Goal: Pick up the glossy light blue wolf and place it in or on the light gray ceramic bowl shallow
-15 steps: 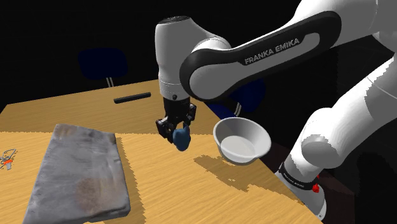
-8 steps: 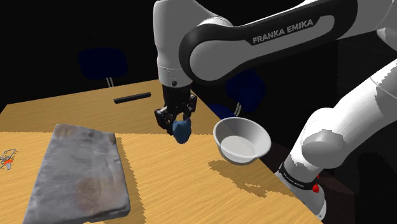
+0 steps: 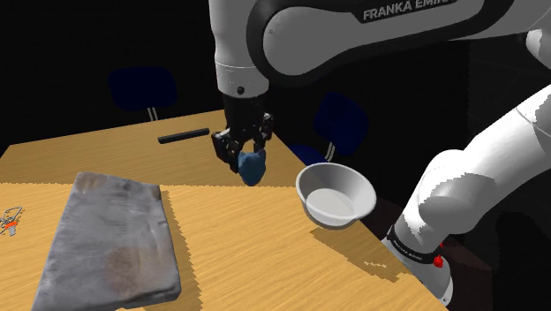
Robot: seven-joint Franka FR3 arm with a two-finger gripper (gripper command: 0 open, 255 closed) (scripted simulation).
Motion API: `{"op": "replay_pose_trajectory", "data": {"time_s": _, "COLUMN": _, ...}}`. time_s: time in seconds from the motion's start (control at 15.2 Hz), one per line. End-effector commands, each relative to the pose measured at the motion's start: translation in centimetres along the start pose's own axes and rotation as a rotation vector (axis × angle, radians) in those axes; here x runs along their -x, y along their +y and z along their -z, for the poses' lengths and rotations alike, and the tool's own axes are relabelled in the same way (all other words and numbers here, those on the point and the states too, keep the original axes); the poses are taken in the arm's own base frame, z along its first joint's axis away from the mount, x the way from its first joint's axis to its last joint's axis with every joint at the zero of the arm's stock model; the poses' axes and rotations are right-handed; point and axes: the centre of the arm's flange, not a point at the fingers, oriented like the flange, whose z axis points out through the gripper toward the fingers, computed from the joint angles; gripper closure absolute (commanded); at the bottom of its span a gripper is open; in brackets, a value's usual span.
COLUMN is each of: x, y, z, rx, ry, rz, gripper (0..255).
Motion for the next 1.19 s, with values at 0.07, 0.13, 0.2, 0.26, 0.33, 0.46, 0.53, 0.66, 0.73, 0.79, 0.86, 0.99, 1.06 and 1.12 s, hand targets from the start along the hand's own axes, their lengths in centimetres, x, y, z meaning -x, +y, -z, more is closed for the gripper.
{"op": "replay_pose_trajectory", "data": {"time_s": 0.07, "x": 0.1, "y": -0.1, "z": 1.5, "rx": 0.0, "ry": 0.0, "rz": 0.0, "gripper": 255}}
{"op": "replay_pose_trajectory", "data": {"time_s": 0.13, "x": 0.1, "y": 0.0, "z": 2.1, "rx": 0.0, "ry": 0.0, "rz": 0.0, "gripper": 255}}
{"op": "replay_pose_trajectory", "data": {"time_s": 0.2, "x": 0.1, "y": 0.0, "z": 2.6, "rx": 0.0, "ry": 0.0, "rz": 0.0, "gripper": 255}}
{"op": "replay_pose_trajectory", "data": {"time_s": 0.26, "x": 0.0, "y": 0.0, "z": 3.0, "rx": 0.0, "ry": 0.0, "rz": 0.0, "gripper": 255}}
{"op": "replay_pose_trajectory", "data": {"time_s": 0.33, "x": 0.9, "y": 1.0, "z": 3.1, "rx": 0.0, "ry": 0.0, "rz": 0.0, "gripper": 255}}
{"op": "replay_pose_trajectory", "data": {"time_s": 0.46, "x": 2.5, "y": 3.1, "z": 3.2, "rx": 0.0, "ry": 0.0, "rz": 0.0, "gripper": 255}}
{"op": "replay_pose_trajectory", "data": {"time_s": 0.53, "x": 3.3, "y": 4.1, "z": 3.3, "rx": 0.0, "ry": 0.0, "rz": 0.0, "gripper": 255}}
{"op": "replay_pose_trajectory", "data": {"time_s": 0.66, "x": 4.9, "y": 6.2, "z": 3.4, "rx": 0.0, "ry": 0.0, "rz": 0.0, "gripper": 255}}
{"op": "replay_pose_trajectory", "data": {"time_s": 0.73, "x": 5.8, "y": 7.2, "z": 3.4, "rx": 0.0, "ry": 0.0, "rz": 0.0, "gripper": 255}}
{"op": "replay_pose_trajectory", "data": {"time_s": 0.79, "x": 6.6, "y": 8.2, "z": 3.5, "rx": 0.0, "ry": 0.0, "rz": 0.0, "gripper": 255}}
{"op": "replay_pose_trajectory", "data": {"time_s": 0.86, "x": 7.4, "y": 9.3, "z": 3.6, "rx": 0.0, "ry": 0.0, "rz": 0.0, "gripper": 255}}
{"op": "replay_pose_trajectory", "data": {"time_s": 0.99, "x": 9.0, "y": 11.4, "z": 3.7, "rx": 0.0, "ry": 0.0, "rz": 0.0, "gripper": 255}}
{"op": "replay_pose_trajectory", "data": {"time_s": 1.06, "x": 9.8, "y": 12.4, "z": 3.7, "rx": 0.0, "ry": 0.0, "rz": 0.0, "gripper": 255}}
{"op": "replay_pose_trajectory", "data": {"time_s": 1.12, "x": 10.7, "y": 13.4, "z": 3.8, "rx": 0.0, "ry": 0.0, "rz": 0.0, "gripper": 255}}
